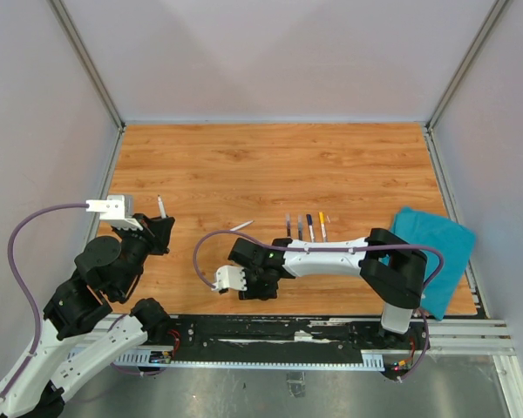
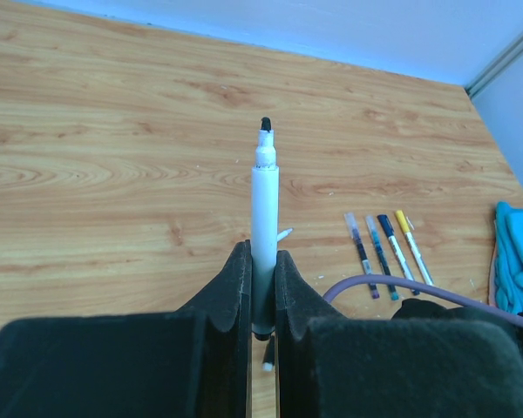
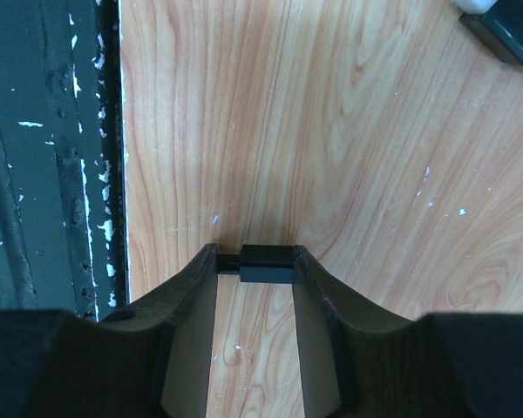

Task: Insert the pens into the pen caps
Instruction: Adjust the pen cap at the center of the board, then insert the pen cap onto the pen.

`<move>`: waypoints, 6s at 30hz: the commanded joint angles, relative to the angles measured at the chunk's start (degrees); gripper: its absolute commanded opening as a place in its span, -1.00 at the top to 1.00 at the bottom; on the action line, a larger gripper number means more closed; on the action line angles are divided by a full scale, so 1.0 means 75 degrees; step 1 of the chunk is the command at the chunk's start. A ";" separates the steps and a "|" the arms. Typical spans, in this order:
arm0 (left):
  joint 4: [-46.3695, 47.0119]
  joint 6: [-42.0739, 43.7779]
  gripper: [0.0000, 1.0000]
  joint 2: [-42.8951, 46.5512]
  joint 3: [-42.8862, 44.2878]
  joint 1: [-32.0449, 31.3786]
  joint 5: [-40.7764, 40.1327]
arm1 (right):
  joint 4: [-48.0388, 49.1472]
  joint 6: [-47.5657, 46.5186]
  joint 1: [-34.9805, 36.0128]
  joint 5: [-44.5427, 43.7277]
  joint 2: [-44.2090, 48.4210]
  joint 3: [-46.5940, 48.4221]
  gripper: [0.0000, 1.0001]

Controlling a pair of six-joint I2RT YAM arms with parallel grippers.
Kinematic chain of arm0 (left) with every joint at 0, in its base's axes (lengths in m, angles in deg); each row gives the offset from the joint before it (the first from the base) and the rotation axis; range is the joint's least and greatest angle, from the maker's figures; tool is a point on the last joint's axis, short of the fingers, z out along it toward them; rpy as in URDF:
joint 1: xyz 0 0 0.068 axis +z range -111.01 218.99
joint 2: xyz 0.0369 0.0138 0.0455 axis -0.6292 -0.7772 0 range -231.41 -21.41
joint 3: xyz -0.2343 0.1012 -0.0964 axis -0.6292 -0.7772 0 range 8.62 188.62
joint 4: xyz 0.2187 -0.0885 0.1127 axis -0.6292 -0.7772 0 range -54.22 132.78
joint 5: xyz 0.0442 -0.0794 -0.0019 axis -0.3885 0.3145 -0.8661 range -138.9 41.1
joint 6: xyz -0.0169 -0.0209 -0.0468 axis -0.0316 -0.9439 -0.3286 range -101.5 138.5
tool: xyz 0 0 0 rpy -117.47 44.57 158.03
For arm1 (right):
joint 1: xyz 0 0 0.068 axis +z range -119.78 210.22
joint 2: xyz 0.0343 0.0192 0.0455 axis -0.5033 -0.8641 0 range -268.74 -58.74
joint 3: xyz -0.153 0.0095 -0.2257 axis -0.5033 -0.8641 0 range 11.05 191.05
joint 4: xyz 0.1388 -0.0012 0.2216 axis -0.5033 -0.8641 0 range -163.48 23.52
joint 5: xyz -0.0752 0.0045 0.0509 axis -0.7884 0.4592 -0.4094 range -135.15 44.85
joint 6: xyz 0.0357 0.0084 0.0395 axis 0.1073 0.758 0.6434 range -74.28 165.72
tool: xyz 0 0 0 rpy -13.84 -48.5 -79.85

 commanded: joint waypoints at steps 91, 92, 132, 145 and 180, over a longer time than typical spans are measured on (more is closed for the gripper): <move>0.0227 0.0009 0.99 0.0102 -0.0065 -0.0028 -0.0151 | -0.0181 1.1021 0.0199 -0.3052 0.0202 -0.0109 0.29; 0.0221 0.0007 0.99 0.0104 -0.0068 -0.0028 -0.0149 | -0.0174 1.1016 0.0200 -0.3040 0.0179 -0.0103 0.31; 0.0167 0.0057 0.99 -0.0367 0.0129 -0.0028 -0.0361 | 0.0770 0.6530 0.0271 -0.2977 0.2291 -0.0859 0.99; 0.1051 -0.0040 0.99 -0.0738 -0.0176 -0.0028 0.0028 | 0.2269 0.6012 -0.0825 -0.2501 0.4880 -0.2303 0.99; 0.4675 -0.1124 0.99 -0.2568 -0.2048 -0.1757 0.2128 | 0.5132 0.7488 -0.3788 -0.0709 0.7739 -0.4327 0.99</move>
